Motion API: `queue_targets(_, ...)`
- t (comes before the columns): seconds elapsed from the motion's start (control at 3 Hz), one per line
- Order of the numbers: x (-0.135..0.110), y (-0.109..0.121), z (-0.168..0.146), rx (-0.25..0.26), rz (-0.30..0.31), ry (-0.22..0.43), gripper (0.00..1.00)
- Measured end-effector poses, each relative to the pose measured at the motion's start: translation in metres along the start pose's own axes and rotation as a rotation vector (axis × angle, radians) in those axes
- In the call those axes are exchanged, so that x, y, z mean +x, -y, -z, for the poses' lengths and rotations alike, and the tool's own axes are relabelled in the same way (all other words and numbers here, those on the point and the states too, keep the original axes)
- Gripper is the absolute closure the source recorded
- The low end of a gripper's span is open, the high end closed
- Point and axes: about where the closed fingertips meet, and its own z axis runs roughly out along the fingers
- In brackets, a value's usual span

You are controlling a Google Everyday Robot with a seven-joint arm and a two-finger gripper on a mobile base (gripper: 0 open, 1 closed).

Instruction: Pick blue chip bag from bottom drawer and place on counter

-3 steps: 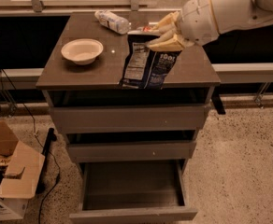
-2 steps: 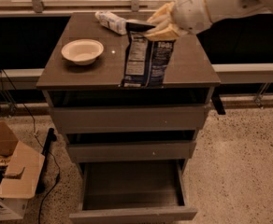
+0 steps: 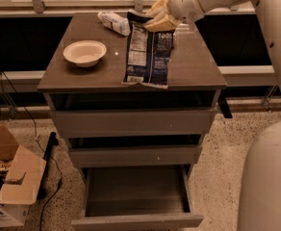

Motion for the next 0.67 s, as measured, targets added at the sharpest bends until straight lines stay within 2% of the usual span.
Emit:
queue_targets(0.33,0.018,0.015,-0.016,0.011,-0.025,-0.021,0.84)
queue_targets(0.67,0.034,0.025,-0.029,0.025,-0.052,-0.019,0.61)
